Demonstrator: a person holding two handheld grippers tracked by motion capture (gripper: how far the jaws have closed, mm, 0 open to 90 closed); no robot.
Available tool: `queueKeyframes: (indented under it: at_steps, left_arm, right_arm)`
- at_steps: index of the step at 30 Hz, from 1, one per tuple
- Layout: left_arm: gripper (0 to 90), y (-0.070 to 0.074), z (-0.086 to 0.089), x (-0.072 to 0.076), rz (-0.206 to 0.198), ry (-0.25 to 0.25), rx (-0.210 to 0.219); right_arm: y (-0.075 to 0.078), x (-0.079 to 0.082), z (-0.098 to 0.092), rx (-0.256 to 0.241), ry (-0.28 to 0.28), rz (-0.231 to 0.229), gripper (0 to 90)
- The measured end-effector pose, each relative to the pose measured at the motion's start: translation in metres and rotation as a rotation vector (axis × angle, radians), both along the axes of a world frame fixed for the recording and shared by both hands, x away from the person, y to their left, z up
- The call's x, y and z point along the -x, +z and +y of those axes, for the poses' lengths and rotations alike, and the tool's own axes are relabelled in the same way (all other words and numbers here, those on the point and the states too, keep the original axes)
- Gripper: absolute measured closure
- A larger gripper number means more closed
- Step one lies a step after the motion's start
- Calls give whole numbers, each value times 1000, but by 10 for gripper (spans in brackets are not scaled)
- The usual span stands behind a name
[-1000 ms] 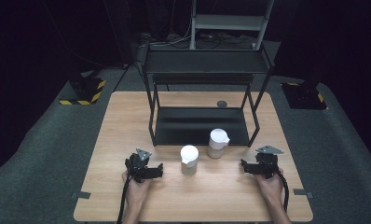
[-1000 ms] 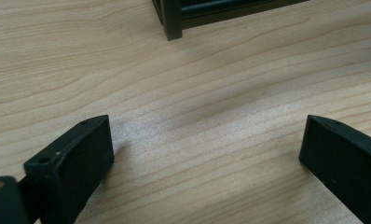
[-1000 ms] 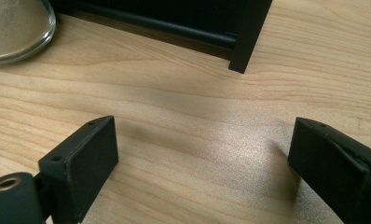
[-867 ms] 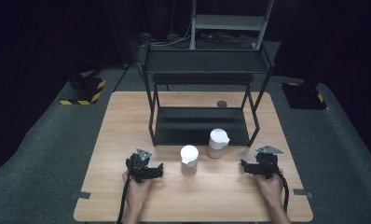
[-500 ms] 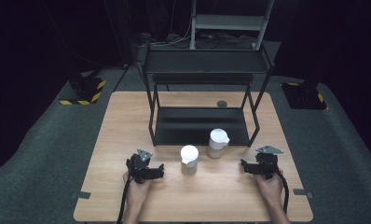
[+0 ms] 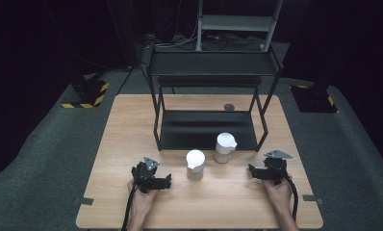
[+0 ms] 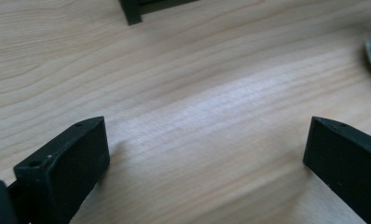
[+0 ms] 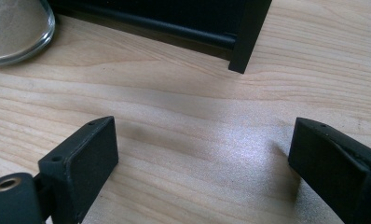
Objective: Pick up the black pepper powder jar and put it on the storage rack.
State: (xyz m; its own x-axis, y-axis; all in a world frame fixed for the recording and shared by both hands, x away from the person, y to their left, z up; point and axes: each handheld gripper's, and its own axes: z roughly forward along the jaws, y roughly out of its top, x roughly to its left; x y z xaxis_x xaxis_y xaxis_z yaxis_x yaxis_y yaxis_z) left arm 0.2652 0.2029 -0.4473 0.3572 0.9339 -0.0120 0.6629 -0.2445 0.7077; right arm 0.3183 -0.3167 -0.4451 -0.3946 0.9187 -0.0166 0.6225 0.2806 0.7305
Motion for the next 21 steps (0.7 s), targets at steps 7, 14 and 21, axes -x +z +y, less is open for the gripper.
queueKeyframes:
  at_steps: [7, 14, 21]
  left_arm:
    - [3, 3, -6, 7, -14, -74, 9]
    - [8, 5, -19, 11, -25, -155, 25]
    - [13, 6, -31, 10, -35, -208, 36]
  right_arm:
    - [0, 0, 0, 0, 0, 0, 73]
    - [0, 0, 0, -1, 0, 0, 73]
    - [0, 0, 0, 0, 0, -1, 73]
